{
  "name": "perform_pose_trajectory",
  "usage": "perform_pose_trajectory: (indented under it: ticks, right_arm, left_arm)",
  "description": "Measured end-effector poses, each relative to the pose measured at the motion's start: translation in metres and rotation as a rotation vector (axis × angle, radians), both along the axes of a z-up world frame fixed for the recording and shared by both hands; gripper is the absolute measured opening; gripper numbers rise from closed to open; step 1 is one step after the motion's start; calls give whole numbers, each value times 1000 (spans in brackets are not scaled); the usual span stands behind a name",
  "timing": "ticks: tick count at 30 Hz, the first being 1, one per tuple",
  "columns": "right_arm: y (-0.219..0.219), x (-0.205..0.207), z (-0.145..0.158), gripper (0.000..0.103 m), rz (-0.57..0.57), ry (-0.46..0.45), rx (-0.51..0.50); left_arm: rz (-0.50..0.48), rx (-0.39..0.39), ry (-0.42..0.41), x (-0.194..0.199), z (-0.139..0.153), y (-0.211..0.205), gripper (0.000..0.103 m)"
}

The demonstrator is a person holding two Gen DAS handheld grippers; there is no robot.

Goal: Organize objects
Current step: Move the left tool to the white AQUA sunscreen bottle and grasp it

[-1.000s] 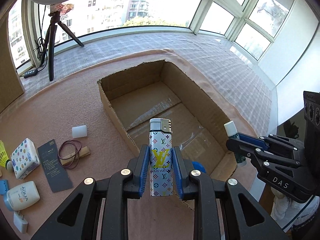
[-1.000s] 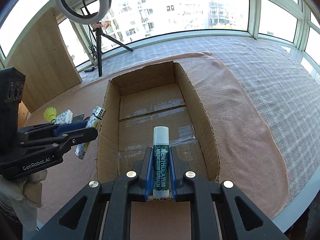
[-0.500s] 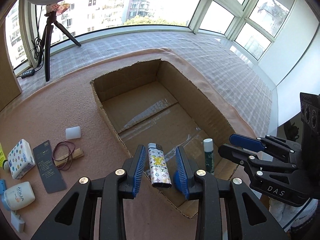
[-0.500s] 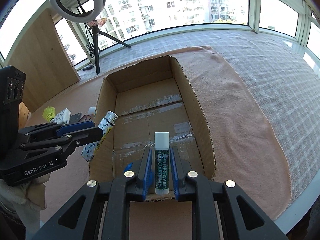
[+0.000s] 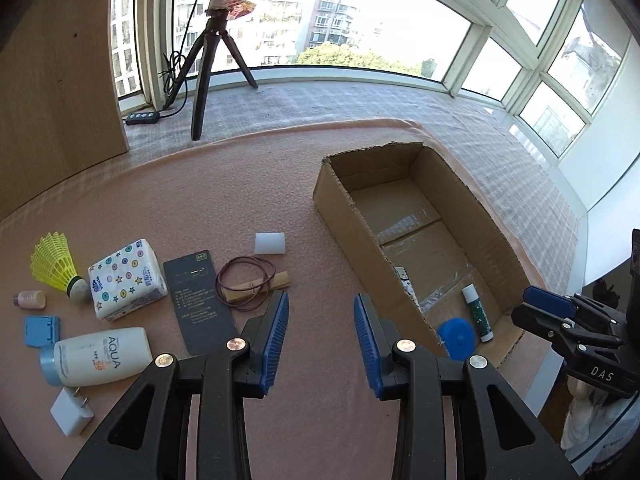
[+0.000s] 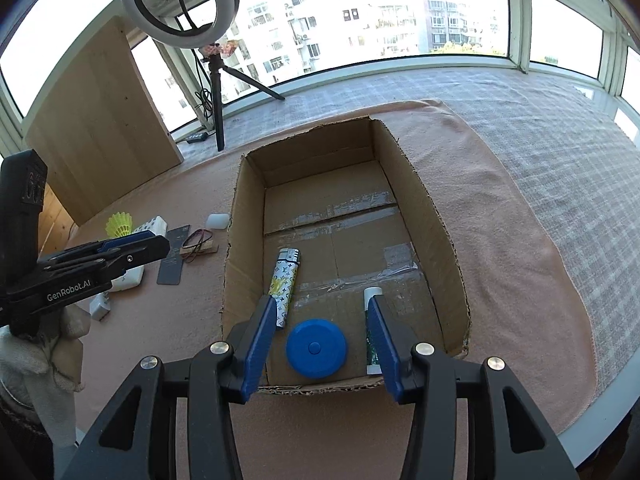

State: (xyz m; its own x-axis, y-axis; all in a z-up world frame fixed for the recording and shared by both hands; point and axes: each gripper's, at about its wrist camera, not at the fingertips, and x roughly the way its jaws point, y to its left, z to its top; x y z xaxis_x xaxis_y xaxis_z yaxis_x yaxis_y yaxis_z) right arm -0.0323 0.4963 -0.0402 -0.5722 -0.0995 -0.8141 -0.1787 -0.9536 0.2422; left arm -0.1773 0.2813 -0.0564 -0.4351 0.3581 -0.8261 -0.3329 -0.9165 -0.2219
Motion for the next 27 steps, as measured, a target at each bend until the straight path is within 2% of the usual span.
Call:
perform_pose_trajectory:
  ticks: [10,21,27]
  right_arm:
    - [-37,0,11,44,51,19,-32]
    - [-77,-7,13,44,83,7,-63]
    - [-94,-2,12,46,79,-1,-61]
  left_arm:
    - [200,-38,-54,-18,-19,-118,37]
    - [298,-89,-106,-34,-42,-199,37]
    - [318,-24,-149,-44,-58,-225,37]
